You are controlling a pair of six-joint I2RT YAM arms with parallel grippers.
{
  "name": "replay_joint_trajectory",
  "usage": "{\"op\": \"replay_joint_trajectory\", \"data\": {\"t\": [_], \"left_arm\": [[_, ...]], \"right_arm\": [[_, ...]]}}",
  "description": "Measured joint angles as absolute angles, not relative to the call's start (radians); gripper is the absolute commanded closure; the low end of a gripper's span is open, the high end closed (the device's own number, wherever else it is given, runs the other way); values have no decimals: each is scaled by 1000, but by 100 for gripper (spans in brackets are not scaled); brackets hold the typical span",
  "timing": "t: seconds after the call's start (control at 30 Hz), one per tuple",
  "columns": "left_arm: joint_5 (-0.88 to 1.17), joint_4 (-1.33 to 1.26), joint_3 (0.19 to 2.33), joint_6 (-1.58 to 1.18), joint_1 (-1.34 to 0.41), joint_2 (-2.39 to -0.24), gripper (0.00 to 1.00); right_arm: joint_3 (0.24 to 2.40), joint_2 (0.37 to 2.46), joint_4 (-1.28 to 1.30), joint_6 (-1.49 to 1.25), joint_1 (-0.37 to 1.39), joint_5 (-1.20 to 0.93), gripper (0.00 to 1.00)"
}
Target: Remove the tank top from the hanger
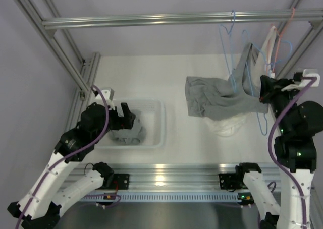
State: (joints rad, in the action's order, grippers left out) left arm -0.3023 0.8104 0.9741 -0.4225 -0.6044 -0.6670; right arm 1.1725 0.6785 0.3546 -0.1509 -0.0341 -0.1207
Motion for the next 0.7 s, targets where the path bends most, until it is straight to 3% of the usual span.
{"op": "replay_joint_trajectory", "data": {"t": [0.37,0.57,0.7], "left_arm": [[414,486,1321,-469,-656,-1010,1],[522,384,1605,-429,-843,-1195,1],[502,318,1757,-367,-984,-1314,1]], "right_arm": [[1373,442,721,-149,-35,-210,100],[1654,480,839,-149,-23,-364,100],[1718,486,839,-181,-20,-506,100]]}}
